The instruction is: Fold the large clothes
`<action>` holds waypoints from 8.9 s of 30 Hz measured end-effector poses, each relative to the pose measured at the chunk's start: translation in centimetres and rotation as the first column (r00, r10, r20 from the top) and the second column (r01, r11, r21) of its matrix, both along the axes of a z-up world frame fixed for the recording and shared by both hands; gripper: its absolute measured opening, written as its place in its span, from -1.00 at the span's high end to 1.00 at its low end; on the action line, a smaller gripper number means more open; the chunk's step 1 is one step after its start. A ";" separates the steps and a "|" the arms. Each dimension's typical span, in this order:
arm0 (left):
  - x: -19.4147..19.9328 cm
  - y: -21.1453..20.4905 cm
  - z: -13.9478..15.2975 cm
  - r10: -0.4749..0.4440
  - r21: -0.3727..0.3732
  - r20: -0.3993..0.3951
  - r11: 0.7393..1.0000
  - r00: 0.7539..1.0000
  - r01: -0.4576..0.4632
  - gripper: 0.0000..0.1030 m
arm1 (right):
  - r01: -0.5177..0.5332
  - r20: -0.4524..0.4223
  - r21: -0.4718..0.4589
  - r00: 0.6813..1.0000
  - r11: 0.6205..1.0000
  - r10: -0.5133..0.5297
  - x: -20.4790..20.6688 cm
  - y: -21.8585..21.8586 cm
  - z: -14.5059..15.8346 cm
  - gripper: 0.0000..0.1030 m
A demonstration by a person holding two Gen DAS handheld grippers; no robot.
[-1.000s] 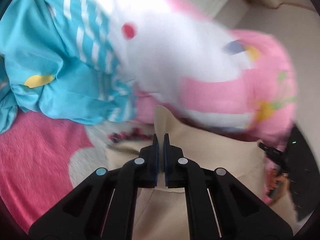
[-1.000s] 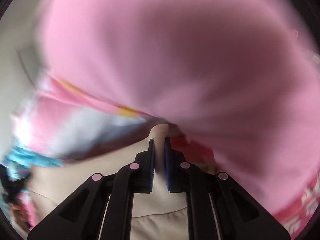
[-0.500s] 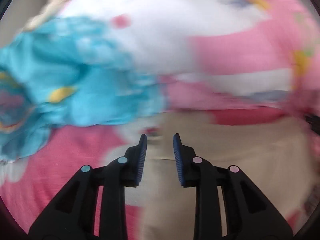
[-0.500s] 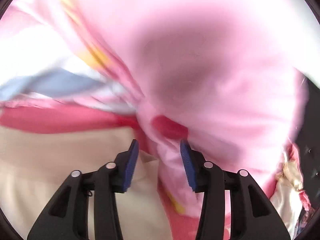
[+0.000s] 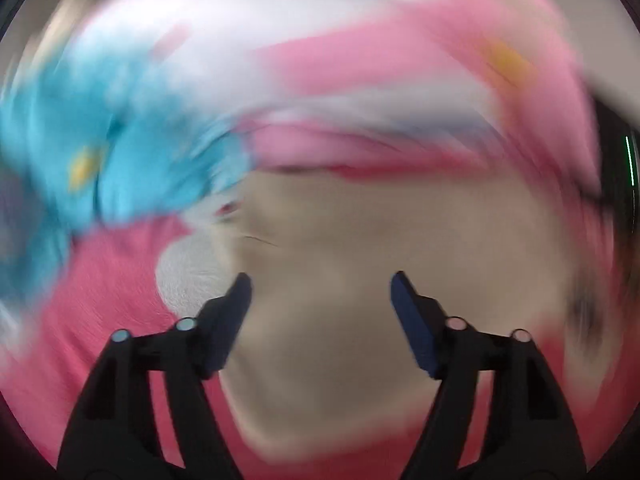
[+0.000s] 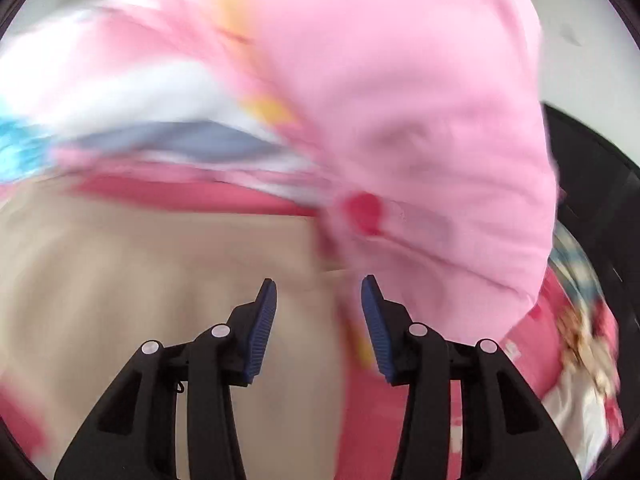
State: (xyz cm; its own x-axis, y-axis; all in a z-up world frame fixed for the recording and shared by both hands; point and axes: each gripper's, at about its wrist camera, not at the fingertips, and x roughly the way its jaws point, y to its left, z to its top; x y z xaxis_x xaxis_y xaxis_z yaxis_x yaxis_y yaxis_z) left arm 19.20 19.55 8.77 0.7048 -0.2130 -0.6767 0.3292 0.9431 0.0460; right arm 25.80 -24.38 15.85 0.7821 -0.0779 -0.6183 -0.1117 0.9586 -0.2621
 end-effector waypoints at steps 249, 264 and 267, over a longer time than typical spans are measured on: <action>-23.0 -16.6 -1.4 0.313 -0.018 -0.190 0.946 0.930 -0.323 -0.68 | -0.175 -0.263 0.231 0.936 0.957 0.235 -30.3 3.7 -6.2 -0.65; -20.5 -18.2 -3.1 0.388 0.007 -0.190 0.919 0.902 -0.394 -0.88 | -0.029 -0.237 0.226 0.968 0.974 0.083 -25.9 2.5 -7.8 -0.89; -20.5 -18.2 -3.1 0.387 0.006 -0.192 0.919 0.902 -0.394 -0.88 | -0.028 -0.242 0.231 0.967 0.973 0.085 -25.8 2.5 -7.9 -0.89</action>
State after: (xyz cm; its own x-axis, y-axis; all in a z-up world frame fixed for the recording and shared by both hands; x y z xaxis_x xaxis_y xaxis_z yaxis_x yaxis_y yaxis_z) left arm -1.28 1.34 5.66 0.5984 0.0293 -0.8006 -0.0661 0.9977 -0.0128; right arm 0.01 -21.86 7.98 0.6006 0.1244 -0.7898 -0.2012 0.9796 0.0013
